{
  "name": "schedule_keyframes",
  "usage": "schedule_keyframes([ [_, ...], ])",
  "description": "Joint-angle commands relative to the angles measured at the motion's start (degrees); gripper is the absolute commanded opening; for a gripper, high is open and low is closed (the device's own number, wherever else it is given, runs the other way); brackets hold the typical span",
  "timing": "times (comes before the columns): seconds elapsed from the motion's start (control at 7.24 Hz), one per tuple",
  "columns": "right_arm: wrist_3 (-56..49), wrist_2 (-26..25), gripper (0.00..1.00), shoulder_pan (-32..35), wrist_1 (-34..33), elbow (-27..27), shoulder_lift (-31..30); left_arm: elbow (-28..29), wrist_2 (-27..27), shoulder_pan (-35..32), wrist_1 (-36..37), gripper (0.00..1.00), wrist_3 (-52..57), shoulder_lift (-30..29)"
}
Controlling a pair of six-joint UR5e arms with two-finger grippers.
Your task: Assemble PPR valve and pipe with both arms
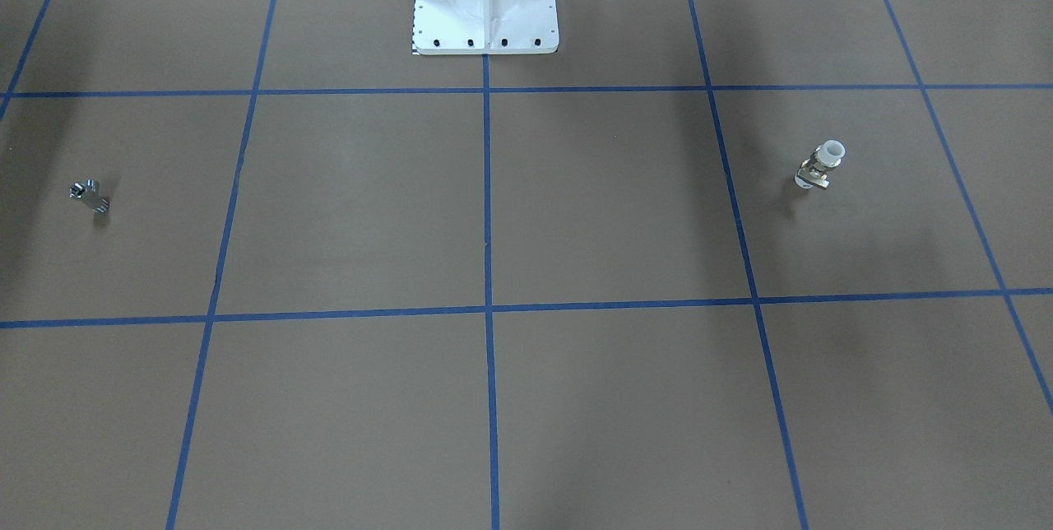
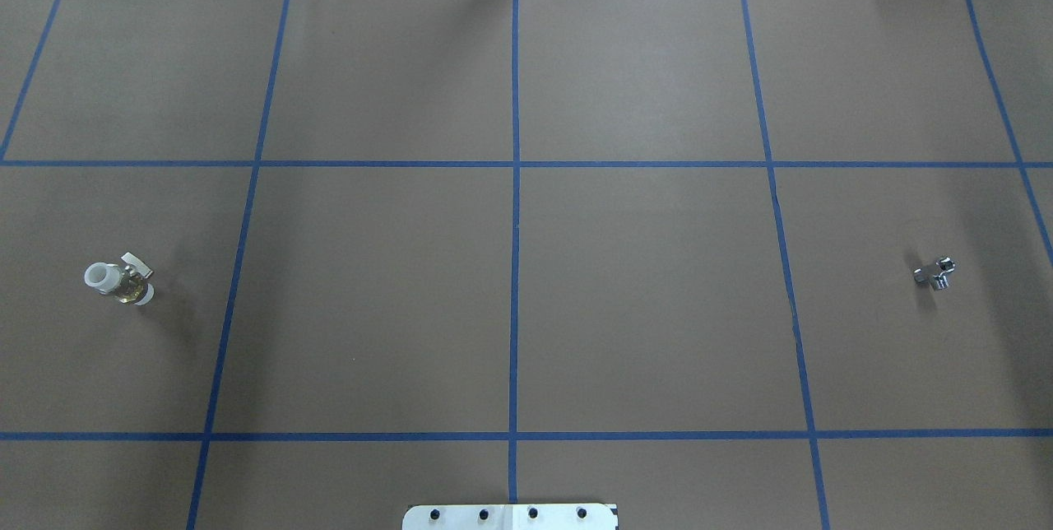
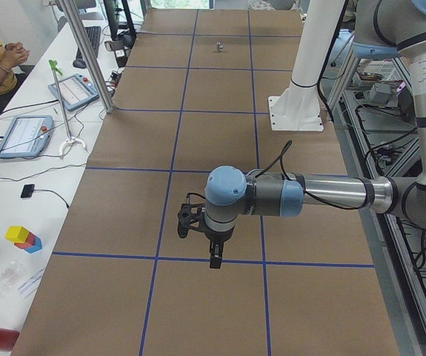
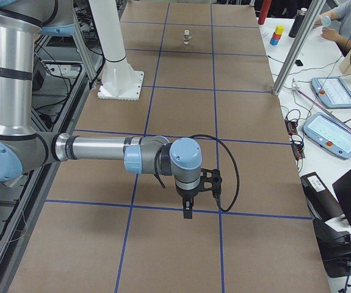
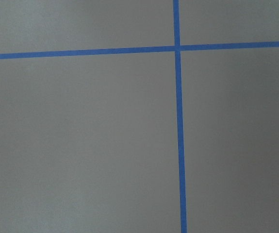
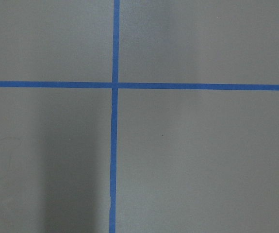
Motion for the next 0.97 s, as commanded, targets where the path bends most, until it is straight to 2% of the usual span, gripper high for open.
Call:
schedule_keyframes([
  [0.0,-0.04,0.00,1.00,0.00,0.00,0.01,-0.04,-0.18,0.00,0.06,-0.09,1.00,0.00,-0.03],
  [0.55,0.05,0.44,1.00,-0.09,0.00,0.01,-0.04,-1.06,0.09,1.29,-0.35,1.00,-0.26,-0.73],
  [0.69,0.05,0.44,1.00,0.00,0.09,0.01,0.05,-1.32,0.00,1.29,-1.48,1.00,-0.18,-1.17],
  [0.83,0.05,0.53,1.00,-0.09,0.09,0.01,-0.04,-0.54,0.00,1.38,-6.54,1.00,-0.35,-3.26],
])
